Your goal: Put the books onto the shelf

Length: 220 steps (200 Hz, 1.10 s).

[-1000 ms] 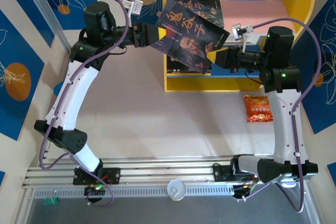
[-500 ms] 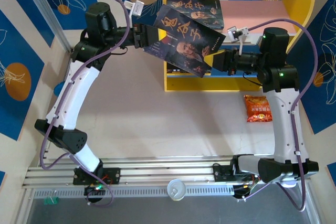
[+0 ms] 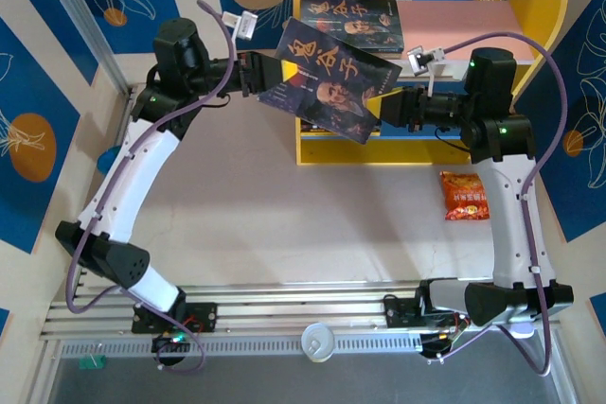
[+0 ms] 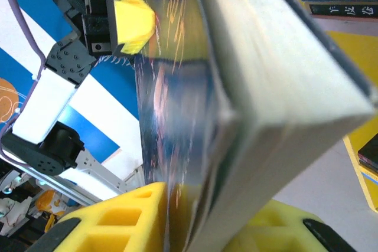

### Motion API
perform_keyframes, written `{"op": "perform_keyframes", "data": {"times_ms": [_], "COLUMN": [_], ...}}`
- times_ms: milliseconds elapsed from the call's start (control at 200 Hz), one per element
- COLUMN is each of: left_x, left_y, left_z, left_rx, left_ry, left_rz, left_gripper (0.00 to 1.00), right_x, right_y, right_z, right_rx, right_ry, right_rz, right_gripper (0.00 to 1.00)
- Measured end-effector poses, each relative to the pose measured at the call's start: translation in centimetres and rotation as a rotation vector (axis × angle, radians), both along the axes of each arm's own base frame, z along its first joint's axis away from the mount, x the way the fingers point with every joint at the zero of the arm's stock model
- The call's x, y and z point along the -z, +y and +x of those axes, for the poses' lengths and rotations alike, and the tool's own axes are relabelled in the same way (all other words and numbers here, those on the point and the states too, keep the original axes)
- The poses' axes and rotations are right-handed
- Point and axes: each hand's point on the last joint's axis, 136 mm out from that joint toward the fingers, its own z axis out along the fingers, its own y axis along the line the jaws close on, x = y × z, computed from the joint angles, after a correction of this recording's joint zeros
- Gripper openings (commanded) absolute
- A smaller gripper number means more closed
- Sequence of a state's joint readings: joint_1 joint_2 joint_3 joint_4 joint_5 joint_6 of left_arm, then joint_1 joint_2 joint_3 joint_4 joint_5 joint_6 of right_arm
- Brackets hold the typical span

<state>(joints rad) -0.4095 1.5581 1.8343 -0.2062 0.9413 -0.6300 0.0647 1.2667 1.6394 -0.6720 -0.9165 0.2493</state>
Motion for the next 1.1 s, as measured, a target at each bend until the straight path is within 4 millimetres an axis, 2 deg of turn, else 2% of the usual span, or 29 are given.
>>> {"op": "perform_keyframes", "data": {"times_ms": [215,485,615,840,965,1100], "left_x": [0.9,0.5,-0.2,-1.2,-1.1,-0.5], "left_y": [0.3,1.5,2.4,3.5,3.7,3.7], "left_z": [0.3,0.2,-0.3,-1.1,-1.0,-0.7], "left_rx": [-0.041,-0.135,-0.183,-0.234,-0.245,-0.255], "left_ry": [0.017,-0.003,-0.021,-0.054,-0.050,-0.027], "left_rz": [-0.029,-0.084,-0.109,-0.155,-0.178,-0.190], "left_gripper": [0.00,0.00,0.00,0.00,0.00,0.00], "right_x": [1.1,1.3,1.3,2.0,2.4,1.9], "right_y": [0.0,-0.5,-0.8,-0.7,0.5,2.0], "right_z": [1.4,1.7,1.7,2.4,2.6,2.7], "right_rx": [0.047,0.143,0.184,0.236,0.228,0.202], "right_ry": [0.037,0.034,0.028,0.053,0.073,0.063], "right_rz": [0.002,0.010,0.027,0.076,0.098,0.122], "right_gripper": [0.40,0.66,0.75,0.78,0.78,0.76]}}
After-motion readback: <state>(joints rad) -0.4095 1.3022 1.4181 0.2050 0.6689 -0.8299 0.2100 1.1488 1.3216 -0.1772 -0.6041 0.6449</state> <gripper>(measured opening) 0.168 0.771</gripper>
